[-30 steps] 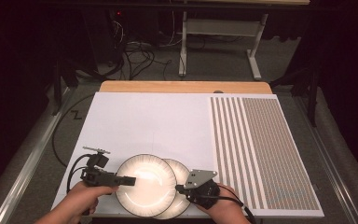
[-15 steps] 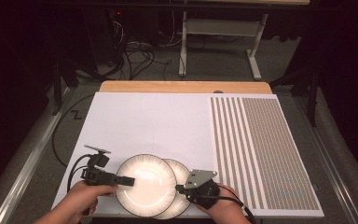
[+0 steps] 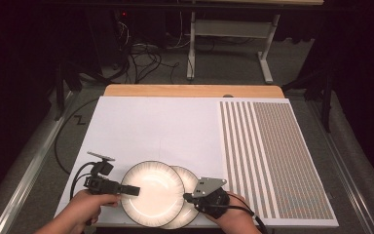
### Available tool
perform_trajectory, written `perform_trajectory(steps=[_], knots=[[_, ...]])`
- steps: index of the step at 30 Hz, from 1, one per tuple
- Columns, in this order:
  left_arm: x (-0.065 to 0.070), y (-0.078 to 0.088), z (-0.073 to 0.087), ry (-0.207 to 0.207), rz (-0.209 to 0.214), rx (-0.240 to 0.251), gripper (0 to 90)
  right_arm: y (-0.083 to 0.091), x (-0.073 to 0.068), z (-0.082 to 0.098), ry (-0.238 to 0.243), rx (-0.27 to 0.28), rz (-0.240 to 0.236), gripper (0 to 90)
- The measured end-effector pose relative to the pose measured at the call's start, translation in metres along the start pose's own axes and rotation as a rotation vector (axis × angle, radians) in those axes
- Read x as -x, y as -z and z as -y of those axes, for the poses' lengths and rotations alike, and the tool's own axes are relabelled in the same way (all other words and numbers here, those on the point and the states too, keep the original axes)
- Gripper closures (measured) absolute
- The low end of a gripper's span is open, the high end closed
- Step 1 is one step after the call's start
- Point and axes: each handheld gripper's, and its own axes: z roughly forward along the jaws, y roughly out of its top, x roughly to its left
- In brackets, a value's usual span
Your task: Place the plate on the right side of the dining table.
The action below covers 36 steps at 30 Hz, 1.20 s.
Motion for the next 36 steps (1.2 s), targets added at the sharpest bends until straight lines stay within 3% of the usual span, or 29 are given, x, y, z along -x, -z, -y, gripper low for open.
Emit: perform_trajectory(steps=[11,18,36], knots=[[-0.001,0.006,0.002,-0.017,0.003,0.037,74.0,0.011,0.007,0.003,-0.044,0.051,0.013,88.9],[-0.002,0.009,0.003,-0.025,0.008,0.089,75.5,0.018,0.013,0.006,-0.075,0.094,0.035,86.0],[0.002,0.014,-0.002,-0.11,-0.015,0.193,78.6,0.025,0.023,0.013,-0.133,0.129,0.083,71.4]])
